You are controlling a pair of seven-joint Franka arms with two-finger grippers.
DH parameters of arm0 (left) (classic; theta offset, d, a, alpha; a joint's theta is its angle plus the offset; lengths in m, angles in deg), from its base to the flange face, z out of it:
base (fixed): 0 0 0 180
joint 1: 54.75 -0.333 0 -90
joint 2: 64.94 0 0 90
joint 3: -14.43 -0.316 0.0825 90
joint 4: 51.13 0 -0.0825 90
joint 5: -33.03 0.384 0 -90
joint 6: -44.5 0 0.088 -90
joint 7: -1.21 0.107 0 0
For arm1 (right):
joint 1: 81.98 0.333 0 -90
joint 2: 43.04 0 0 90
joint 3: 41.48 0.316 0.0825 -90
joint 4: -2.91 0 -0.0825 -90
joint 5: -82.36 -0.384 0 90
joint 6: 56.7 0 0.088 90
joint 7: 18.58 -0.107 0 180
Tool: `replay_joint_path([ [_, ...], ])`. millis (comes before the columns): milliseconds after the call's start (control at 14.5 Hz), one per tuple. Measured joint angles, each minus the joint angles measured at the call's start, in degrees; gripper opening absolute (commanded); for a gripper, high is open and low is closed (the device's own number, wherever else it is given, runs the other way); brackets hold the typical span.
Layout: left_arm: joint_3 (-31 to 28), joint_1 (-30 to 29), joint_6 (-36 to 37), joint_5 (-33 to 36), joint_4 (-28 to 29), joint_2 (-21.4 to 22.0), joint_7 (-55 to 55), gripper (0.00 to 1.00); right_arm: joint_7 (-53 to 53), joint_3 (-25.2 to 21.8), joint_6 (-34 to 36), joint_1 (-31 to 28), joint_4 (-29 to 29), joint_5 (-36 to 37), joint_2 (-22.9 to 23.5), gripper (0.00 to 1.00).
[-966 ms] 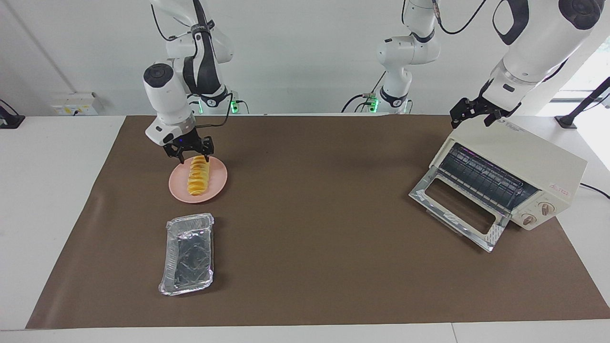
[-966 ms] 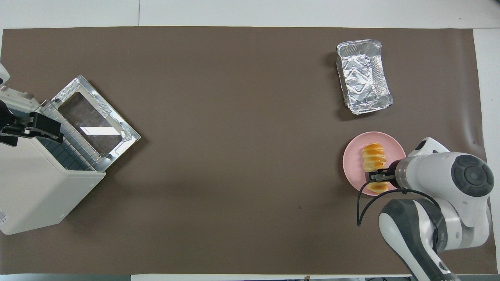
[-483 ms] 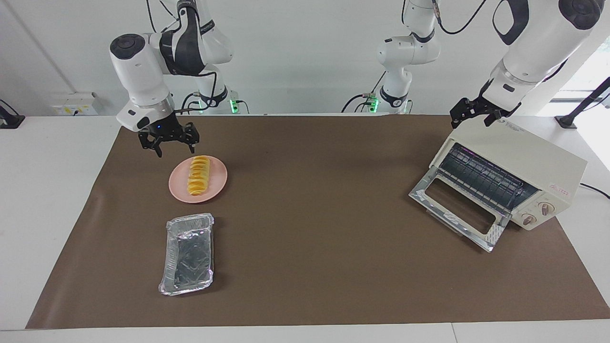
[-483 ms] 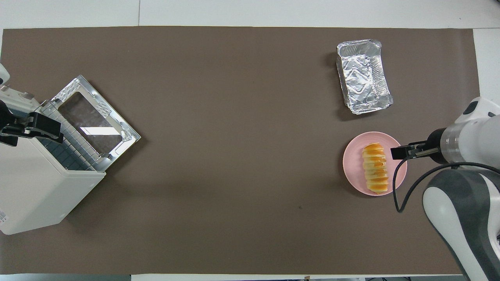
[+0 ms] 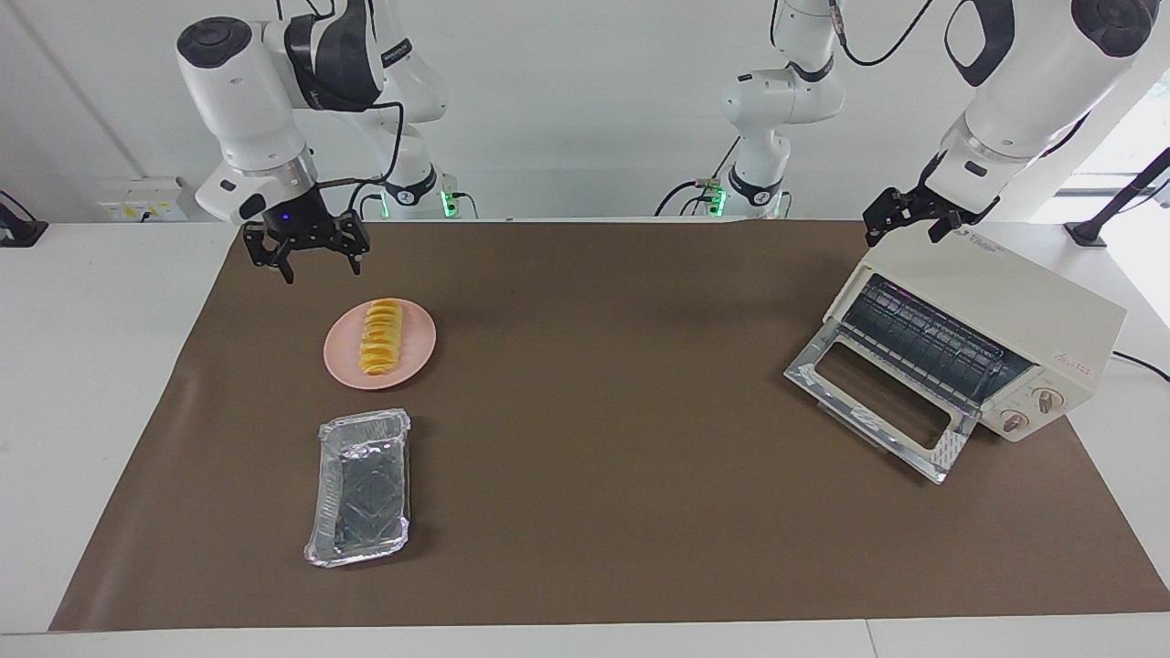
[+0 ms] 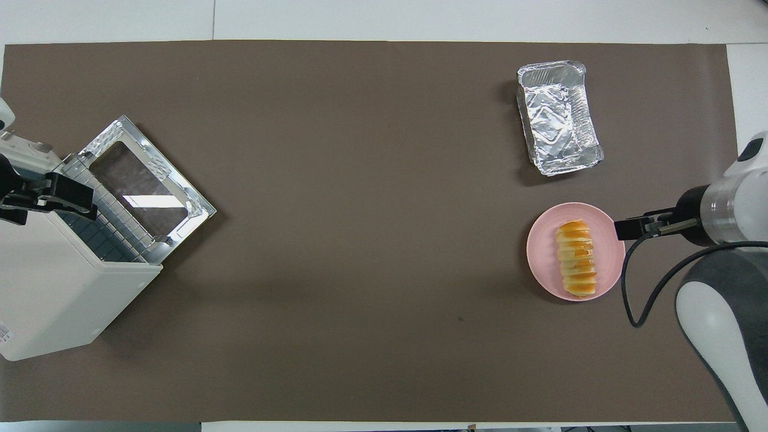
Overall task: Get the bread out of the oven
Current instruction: 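Release the bread roll and withdraw the right gripper from the plate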
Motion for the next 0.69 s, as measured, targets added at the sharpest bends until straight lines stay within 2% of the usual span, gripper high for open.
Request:
replay_joint_path([
  [345,0.0,0.0,0.0,0.0,0.0,0.0,0.0,1.0,2.2,0.0,12.3,0.0,-11.1,0.0,2.2,1.0],
  [690,0.0,0.0,0.0,0.0,0.0,0.0,0.0,1.0,2.2,-0.2,18.0,-1.1,-19.4,0.0,5.6,1.0],
])
